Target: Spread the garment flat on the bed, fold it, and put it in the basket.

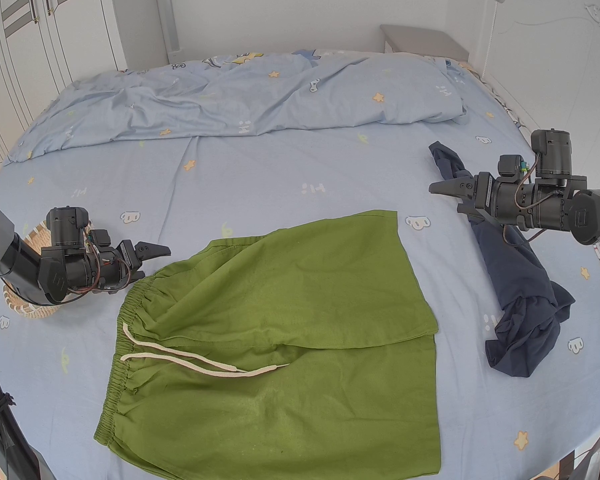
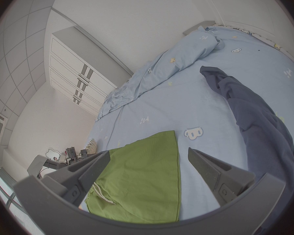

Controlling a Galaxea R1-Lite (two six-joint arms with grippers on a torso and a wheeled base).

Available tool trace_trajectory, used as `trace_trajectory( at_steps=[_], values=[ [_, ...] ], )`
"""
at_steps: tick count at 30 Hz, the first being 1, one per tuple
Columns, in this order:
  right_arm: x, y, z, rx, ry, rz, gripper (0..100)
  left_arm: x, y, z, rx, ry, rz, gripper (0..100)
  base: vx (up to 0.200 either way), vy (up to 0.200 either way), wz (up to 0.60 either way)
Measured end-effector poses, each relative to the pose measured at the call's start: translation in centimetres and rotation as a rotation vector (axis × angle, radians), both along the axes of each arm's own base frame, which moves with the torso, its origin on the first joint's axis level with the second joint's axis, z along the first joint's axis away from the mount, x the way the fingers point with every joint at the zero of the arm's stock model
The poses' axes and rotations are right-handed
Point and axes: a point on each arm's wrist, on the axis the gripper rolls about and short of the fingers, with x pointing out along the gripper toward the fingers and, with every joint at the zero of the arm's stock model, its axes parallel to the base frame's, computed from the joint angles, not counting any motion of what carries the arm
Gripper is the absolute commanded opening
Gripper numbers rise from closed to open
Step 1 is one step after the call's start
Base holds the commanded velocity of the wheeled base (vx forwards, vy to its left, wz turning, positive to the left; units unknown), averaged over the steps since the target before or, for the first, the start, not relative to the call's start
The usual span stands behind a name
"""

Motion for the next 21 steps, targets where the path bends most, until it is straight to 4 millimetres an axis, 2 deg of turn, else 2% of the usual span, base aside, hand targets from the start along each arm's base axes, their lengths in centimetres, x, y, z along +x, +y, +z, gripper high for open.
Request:
trace_trajectory(
  at_steps=[10, 11, 21],
  values=[
    [-0.01, 0.00, -0.09, -0.009, -0.003, 0.003, 100, -0.02, -0.14, -0.53, -0.001, 0.015, -0.005, 100, 0.000, 0.000, 0.00],
    [-0.01, 0.00, -0.09, -0.008, -0.003, 0.003, 100, -0.04, -0.20, -0.56, -0.001, 0.016, -0.008, 0, 0.000, 0.000, 0.00],
    [-0.01, 0.04, -0.09, -0.009, -0.003, 0.004, 100, -0.19, -0.73, -0.72, -0.005, 0.027, -0.024, 0, 0.000, 0.000, 0.00]
  ],
)
